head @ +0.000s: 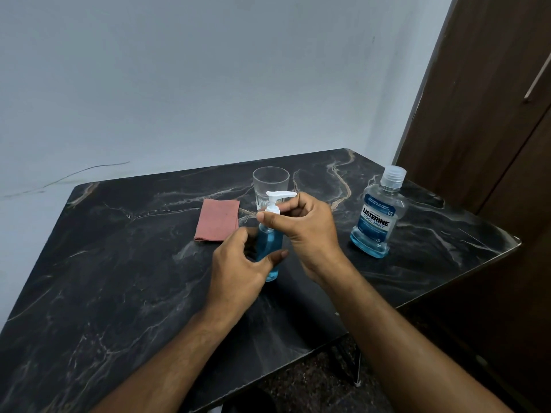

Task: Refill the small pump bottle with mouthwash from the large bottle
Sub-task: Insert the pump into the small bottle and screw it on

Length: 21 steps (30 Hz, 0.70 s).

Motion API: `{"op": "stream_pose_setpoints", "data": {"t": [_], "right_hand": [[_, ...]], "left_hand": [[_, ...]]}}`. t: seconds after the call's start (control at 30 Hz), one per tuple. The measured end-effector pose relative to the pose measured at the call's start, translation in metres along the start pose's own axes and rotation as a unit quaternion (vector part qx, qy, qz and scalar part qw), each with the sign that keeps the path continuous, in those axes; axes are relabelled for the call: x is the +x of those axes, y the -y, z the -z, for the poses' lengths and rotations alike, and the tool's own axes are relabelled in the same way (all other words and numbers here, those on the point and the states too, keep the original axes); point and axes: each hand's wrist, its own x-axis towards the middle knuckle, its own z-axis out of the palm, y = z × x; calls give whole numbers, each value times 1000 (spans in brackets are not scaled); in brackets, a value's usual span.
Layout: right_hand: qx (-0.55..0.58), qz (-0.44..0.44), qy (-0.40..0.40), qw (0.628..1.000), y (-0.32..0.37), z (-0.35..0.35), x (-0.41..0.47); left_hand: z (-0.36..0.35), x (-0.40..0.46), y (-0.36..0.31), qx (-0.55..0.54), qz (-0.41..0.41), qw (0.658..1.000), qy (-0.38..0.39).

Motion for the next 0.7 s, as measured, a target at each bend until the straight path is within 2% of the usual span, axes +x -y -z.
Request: {"op": "stream_pose_setpoints", "data": {"t": [0.2,0.47,0.7], "right_hand": [[-12,-2,-56,998,-9,-10,-2],[51,-15,66,996,-5,2,-2],[53,-30,72,996,0,7,-4]], "left_hand": [[0,2,3,0,16,1000,-18],[1,0,-3,-25,11,1000,-7],[1,0,-1,-39,14,999,0]]}}
